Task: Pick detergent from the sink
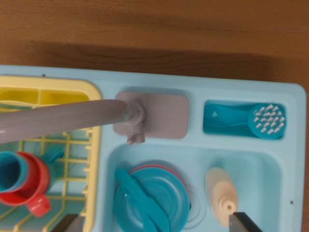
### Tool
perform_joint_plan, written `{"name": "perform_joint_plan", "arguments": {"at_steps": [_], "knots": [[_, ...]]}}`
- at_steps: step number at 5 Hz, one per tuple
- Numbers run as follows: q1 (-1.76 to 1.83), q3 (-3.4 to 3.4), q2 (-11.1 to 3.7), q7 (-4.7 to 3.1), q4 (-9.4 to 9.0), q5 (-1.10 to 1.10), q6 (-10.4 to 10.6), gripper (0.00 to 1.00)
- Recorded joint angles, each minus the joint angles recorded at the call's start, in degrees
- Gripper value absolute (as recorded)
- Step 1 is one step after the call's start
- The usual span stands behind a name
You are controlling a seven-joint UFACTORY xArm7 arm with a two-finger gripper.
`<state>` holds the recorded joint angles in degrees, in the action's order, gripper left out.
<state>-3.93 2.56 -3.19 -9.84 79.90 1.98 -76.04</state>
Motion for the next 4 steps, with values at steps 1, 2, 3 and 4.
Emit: {"name": "perform_joint_plan", "arguments": {"at_steps": [1, 2, 3, 4], "knots": [[0.00, 0.00, 0.00, 0.00, 0.00, 0.00, 0.00, 0.00], [-0.39, 0.36, -0.84, -1.19, -1.94, 0.46, 2.63, 0.00], [-0.39, 0.36, -0.84, -1.19, -1.94, 0.46, 2.63, 0.00], [-0.79, 0.74, -1.69, -2.41, -3.92, 0.92, 5.33, 0.00]]}}
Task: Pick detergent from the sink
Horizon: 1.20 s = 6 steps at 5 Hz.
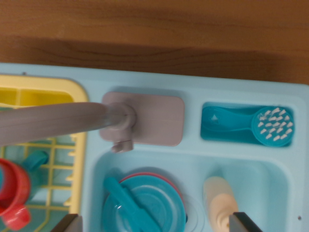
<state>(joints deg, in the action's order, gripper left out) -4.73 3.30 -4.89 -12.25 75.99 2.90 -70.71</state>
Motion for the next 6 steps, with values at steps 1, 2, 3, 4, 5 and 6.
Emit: {"name": "perform_joint_plan", "arguments": {"at_steps": [1, 2, 3, 4, 5, 6], "knots": [[0.00, 0.00, 0.00, 0.00, 0.00, 0.00, 0.00, 0.00], [-0.41, 0.38, -0.87, -1.23, -2.01, 0.47, 2.73, 0.00], [-0.41, 0.38, -0.87, -1.23, -2.01, 0.47, 2.73, 0.00], [-0.81, 0.75, -1.73, -2.46, -4.00, 0.94, 5.44, 0.00], [-0.81, 0.75, -1.73, -2.46, -4.00, 0.94, 5.44, 0.00], [-1.21, 1.12, -2.58, -3.67, -5.96, 1.40, 8.11, 0.00]]}}
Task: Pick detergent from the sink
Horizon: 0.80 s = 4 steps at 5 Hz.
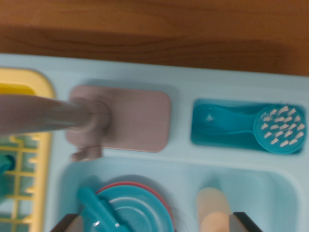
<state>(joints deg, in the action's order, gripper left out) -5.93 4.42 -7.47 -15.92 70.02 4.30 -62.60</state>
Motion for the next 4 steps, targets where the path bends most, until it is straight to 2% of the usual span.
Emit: {"name": "perform_joint_plan", "arguments": {"at_steps": [1, 2, 3, 4], "knots": [[0.00, 0.00, 0.00, 0.00, 0.00, 0.00, 0.00, 0.00], [-0.38, 0.35, -0.80, -1.14, -1.86, 0.44, 2.53, 0.00], [-0.38, 0.35, -0.80, -1.14, -1.86, 0.44, 2.53, 0.00], [-0.75, 0.69, -1.60, -2.27, -3.69, 0.87, 5.02, 0.00]]}}
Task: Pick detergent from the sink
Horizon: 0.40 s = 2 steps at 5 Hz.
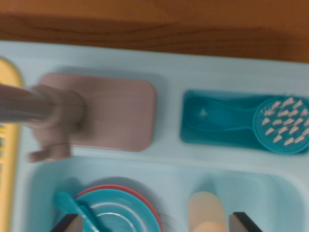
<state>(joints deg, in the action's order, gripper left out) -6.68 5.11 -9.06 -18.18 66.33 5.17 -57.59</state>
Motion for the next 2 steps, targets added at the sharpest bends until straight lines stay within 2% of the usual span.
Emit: {"name": "perform_joint_plan", "arguments": {"at_steps": [1, 2], "knots": [[0.00, 0.00, 0.00, 0.00, 0.00, 0.00, 0.00, 0.00], [-0.35, 0.33, -0.75, -1.06, -1.73, 0.41, 2.35, 0.00]]}}
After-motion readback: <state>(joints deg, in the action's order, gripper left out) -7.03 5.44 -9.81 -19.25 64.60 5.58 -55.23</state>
